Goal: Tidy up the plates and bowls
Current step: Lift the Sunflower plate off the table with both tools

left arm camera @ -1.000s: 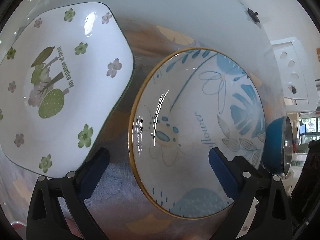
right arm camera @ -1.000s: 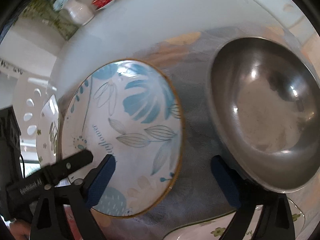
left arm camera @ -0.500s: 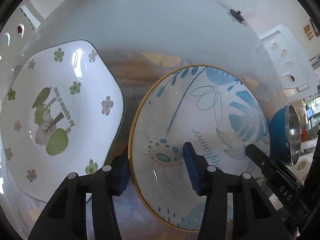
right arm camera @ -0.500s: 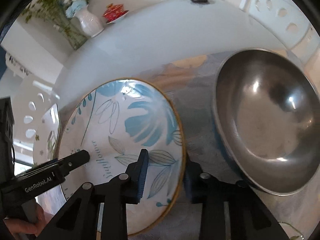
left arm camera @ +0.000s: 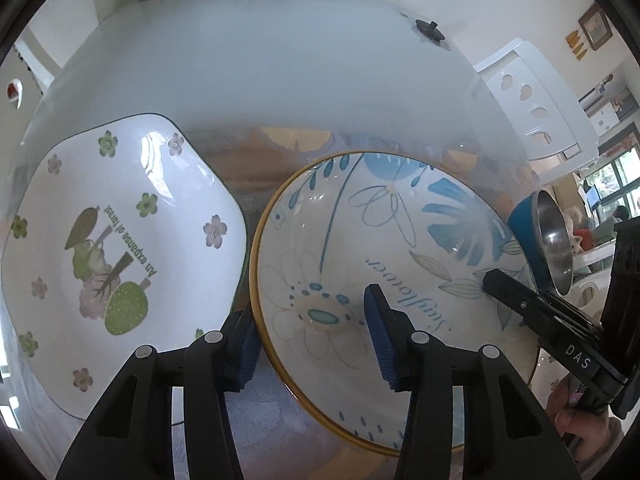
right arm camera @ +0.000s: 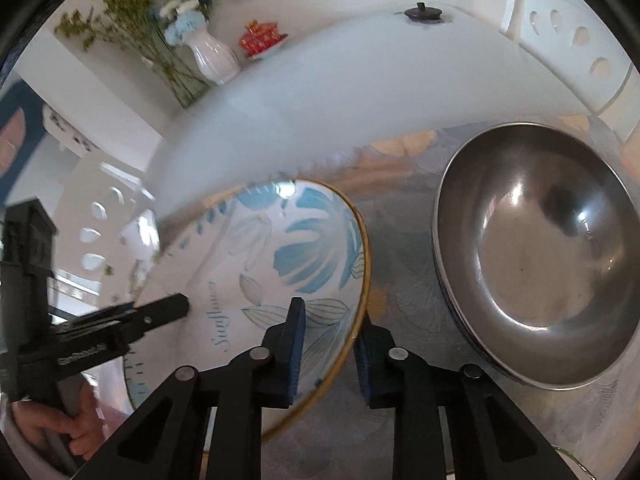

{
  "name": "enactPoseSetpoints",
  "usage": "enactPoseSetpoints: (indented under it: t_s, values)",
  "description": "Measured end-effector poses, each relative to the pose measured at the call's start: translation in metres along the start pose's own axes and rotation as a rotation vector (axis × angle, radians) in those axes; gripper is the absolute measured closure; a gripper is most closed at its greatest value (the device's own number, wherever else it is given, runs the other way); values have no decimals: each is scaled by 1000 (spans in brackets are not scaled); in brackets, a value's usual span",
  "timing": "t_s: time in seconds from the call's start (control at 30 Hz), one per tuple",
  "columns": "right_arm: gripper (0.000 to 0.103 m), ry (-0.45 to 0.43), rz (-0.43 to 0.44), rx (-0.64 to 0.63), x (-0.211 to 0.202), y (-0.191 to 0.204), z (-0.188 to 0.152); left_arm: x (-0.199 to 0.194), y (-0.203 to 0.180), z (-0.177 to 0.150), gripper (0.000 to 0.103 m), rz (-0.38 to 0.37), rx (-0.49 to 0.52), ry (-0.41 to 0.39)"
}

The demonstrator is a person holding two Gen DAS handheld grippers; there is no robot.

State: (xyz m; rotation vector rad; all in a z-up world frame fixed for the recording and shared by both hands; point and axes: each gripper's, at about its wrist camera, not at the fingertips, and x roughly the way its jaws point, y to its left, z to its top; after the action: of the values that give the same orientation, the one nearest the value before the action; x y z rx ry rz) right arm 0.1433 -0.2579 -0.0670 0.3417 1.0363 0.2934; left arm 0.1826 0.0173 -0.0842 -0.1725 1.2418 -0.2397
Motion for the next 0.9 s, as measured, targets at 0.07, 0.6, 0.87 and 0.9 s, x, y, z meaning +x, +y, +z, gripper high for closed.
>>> enactPoseSetpoints:
  t_s: [0.07, 0.6, 0.87, 0.9]
  values:
    - [82, 3, -1, -14, 0, 3, 1, -4, 0, -4, 59, 5, 13, -12]
    - [82, -41, 26, -34, -42, 16, -9, -58, 2, -23, 59, -31, 18, -86]
    - [82, -67, 39, -44, -73, 33, -27, -92, -1, -47, 59, -38, 27, -121]
    - [82, -70, 39, -46, -76, 36, -30, -98, 0, -52, 59, -39, 25, -126]
